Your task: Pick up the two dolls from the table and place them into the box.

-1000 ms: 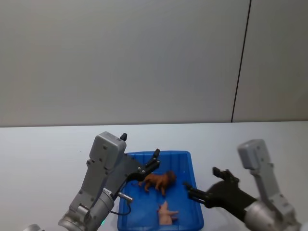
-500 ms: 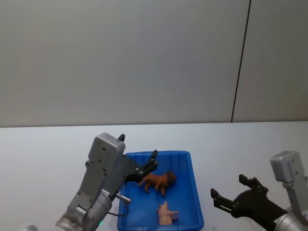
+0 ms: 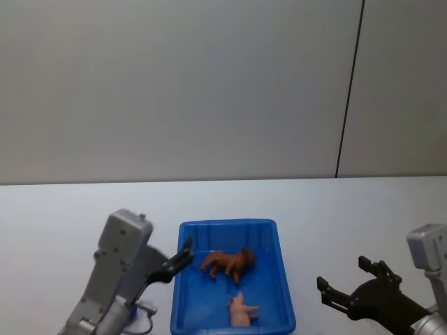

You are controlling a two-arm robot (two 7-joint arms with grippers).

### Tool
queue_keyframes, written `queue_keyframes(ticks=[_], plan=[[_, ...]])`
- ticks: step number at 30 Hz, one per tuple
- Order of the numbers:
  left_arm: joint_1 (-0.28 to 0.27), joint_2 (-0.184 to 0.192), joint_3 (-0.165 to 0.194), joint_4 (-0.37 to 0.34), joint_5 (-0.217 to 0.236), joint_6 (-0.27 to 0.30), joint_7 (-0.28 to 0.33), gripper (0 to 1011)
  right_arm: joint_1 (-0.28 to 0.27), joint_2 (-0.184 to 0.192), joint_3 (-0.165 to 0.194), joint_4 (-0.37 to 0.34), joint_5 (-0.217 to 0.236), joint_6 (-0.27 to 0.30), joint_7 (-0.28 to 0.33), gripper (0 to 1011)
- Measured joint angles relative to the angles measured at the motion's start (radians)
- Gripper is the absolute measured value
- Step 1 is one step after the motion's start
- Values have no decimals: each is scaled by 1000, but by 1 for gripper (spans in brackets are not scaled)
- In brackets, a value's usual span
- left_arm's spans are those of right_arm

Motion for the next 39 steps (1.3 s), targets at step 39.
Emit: queue_keyframes(ticks=[39], plan=[[100,65,-53,116,-150,41,2,1002,-14,14,7,-10,8,-7,-3,1001]])
